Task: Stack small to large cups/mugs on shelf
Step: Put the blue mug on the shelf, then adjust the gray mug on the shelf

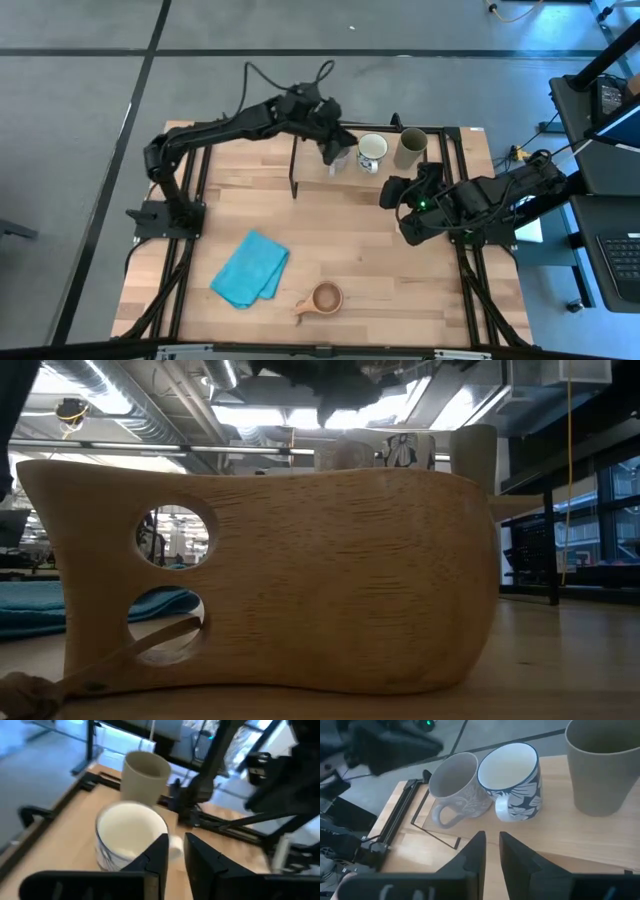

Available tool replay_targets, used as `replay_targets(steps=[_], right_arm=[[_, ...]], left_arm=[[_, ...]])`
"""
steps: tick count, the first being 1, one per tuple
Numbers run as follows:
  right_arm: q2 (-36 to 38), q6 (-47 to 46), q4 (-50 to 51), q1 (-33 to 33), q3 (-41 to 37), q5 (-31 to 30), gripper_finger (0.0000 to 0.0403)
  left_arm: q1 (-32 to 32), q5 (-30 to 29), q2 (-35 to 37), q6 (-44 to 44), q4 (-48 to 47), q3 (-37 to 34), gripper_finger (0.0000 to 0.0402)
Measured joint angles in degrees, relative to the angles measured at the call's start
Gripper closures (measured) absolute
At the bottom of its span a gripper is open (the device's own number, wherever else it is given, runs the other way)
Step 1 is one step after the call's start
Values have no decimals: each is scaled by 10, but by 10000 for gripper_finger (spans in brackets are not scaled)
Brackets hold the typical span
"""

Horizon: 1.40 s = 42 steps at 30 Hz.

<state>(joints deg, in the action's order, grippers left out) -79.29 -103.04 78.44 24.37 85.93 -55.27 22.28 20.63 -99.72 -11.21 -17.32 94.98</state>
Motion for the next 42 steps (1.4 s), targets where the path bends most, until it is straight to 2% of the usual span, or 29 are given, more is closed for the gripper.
replay_targets(steps=[4, 9, 26, 35, 42], right_arm=[[0, 0, 4, 1, 0, 0, 347], [0, -1, 21, 1, 0, 0, 347], [0, -19, 66, 0, 0, 10, 347], [0, -19, 68, -4, 0, 18, 347], [0, -19, 80, -6, 0, 19, 347]], left_arm=[[5, -69, -47, 76, -133, 93, 347], [21, -69, -81, 111, -195, 115, 347], [23, -28, -107, 133, -163, 116, 347], [20, -44, -115, 133, -130, 116, 347], [26, -27, -115, 131, -136, 116, 347]])
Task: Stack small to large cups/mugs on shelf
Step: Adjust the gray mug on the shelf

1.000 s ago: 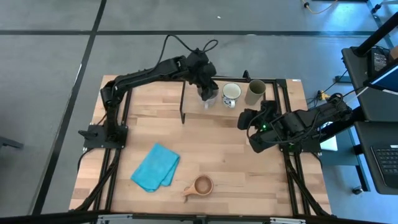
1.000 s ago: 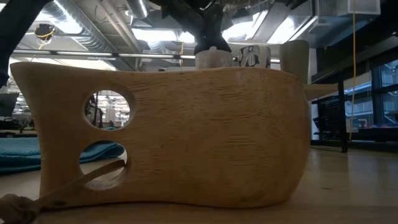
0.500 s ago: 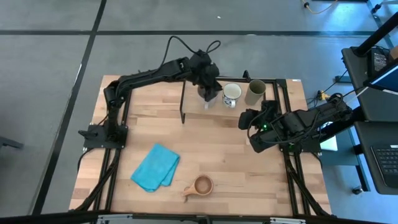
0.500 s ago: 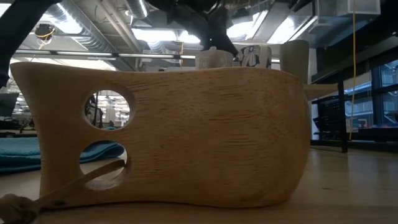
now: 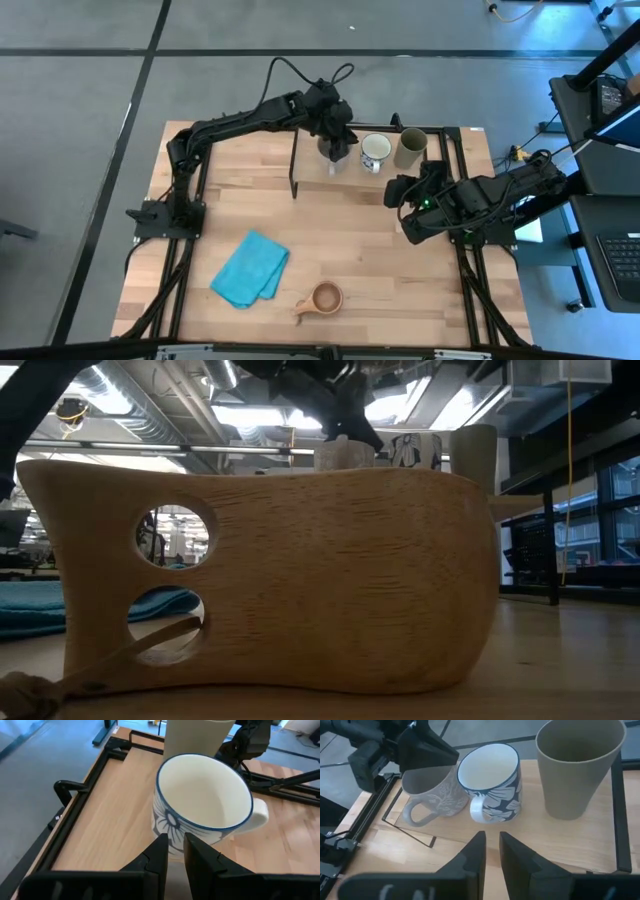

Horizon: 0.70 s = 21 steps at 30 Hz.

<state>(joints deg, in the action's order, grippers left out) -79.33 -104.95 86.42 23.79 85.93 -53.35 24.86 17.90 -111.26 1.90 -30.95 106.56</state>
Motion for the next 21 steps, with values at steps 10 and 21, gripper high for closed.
replay_targets(steps=[10, 21], right_arm=[[0, 1, 23, -13, 0, 18, 347], [0, 2, 32, -13, 0, 35, 347]], left_arm=[[14, -50, 34, 17, -39, 0, 347], [53, -84, 111, 39, -173, -59, 347]])
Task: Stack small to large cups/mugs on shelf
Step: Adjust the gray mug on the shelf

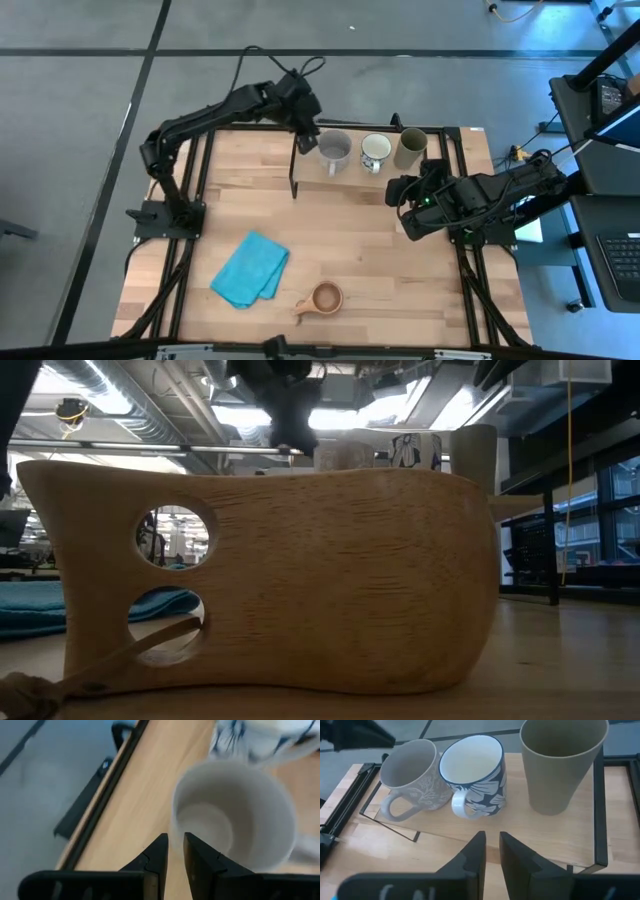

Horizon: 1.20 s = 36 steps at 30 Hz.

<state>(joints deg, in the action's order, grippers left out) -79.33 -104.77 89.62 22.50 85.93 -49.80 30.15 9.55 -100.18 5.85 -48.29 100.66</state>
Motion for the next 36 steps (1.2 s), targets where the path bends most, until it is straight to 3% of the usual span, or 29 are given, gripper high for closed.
replay_targets(steps=[8, 12, 15, 36], right_arm=[[0, 1, 1, 0, 0, 0, 347], [0, 2, 1, 0, 0, 0, 347], [0, 2, 1, 0, 0, 0, 347], [0, 0, -2, 0, 0, 6, 347]], left_arm=[[23, -15, 125, -39, 93, -187, 347], [21, 28, 141, -42, 125, -248, 347], [13, 25, 140, -50, 165, -276, 347], [-8, 80, 86, -68, 235, -290, 347]])
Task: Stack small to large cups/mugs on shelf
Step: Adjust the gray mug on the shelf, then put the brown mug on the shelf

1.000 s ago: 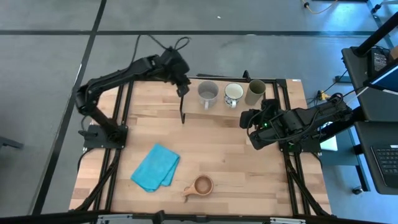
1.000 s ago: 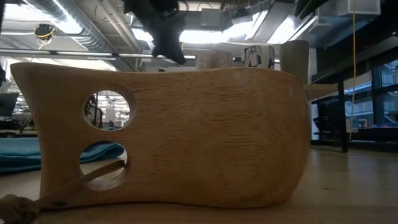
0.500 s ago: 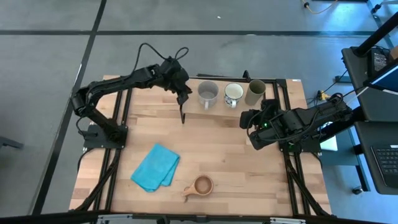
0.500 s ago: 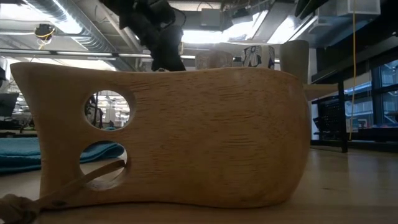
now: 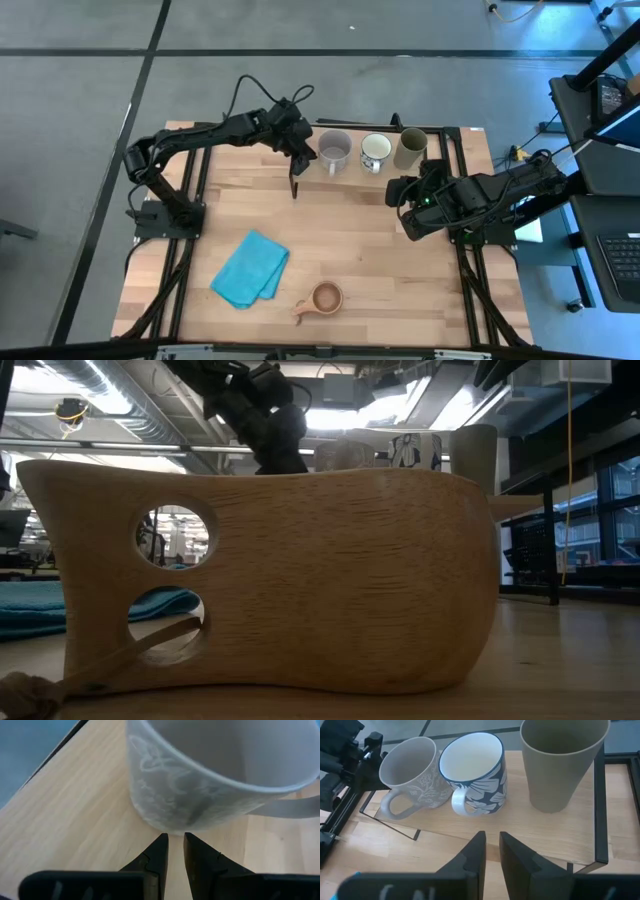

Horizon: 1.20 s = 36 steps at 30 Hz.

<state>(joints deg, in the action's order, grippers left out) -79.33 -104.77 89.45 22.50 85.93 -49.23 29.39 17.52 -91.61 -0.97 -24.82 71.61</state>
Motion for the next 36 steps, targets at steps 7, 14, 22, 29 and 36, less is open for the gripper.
replay_targets(steps=[7, 14, 22, 29, 36], right_arm=[[0, 0, 0, 0, 0, 0, 347], [0, 0, 0, 0, 0, 0, 347], [-2, -2, -3, 0, 0, 5, 347], [-3, -2, -3, 0, 0, 9, 347], [-3, -1, -2, 0, 0, 9, 347]], left_arm=[[1, 0, 0, -1, 14, 0, 347], [-6, 22, -16, -4, 23, 0, 347], [-13, 1, -26, 0, 30, 0, 347], [3, 0, -25, 0, 20, 2, 347], [-11, -70, -7, 65, -81, 86, 347]])
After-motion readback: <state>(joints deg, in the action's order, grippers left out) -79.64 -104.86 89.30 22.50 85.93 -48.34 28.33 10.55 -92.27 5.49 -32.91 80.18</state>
